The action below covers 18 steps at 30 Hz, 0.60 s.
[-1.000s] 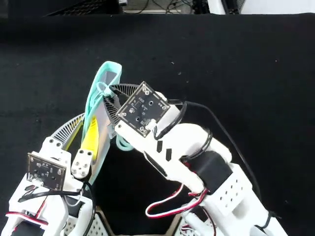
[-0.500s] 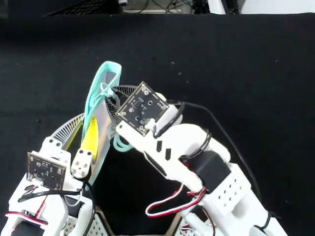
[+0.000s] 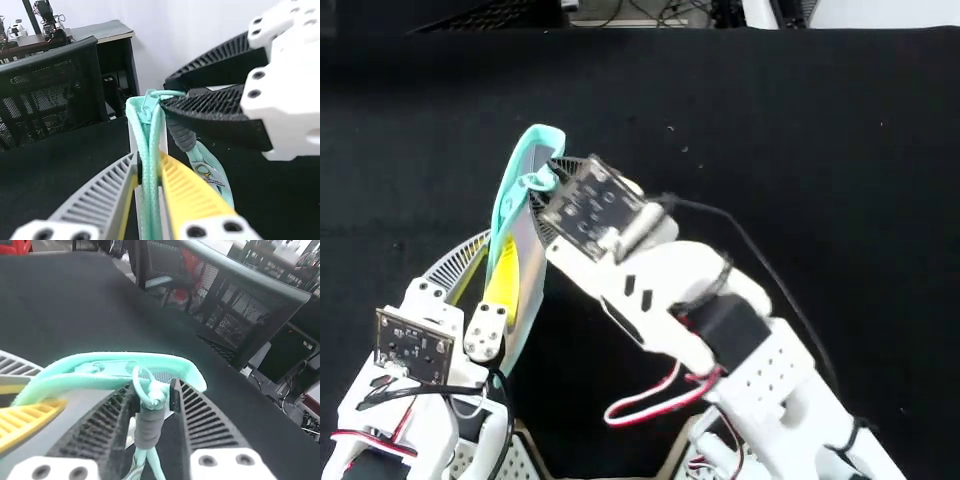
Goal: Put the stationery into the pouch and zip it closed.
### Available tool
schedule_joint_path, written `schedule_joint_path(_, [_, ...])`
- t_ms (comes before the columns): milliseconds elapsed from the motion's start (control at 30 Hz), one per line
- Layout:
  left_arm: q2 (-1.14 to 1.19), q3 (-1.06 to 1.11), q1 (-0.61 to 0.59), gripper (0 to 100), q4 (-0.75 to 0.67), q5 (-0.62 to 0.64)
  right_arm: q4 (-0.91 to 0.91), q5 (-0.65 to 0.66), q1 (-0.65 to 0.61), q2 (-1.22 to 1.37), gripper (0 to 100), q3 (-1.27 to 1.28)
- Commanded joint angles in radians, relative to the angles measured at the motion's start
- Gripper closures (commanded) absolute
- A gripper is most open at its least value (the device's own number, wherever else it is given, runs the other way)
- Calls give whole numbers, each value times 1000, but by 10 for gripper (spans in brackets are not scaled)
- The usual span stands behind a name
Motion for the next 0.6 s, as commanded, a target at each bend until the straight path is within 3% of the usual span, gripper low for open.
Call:
schedule_joint_path(0, [-3,-33,8,973,-6,-11,-20,-6,8,38,878,-62])
schedule_joint_path(167, [-3,-33,8,973,-5,-11,-20,-3,18,38,982,-77])
schedule_joint_path(567, [-3,-33,8,973,-3,-11,-12,-9,41,-131,983,-42])
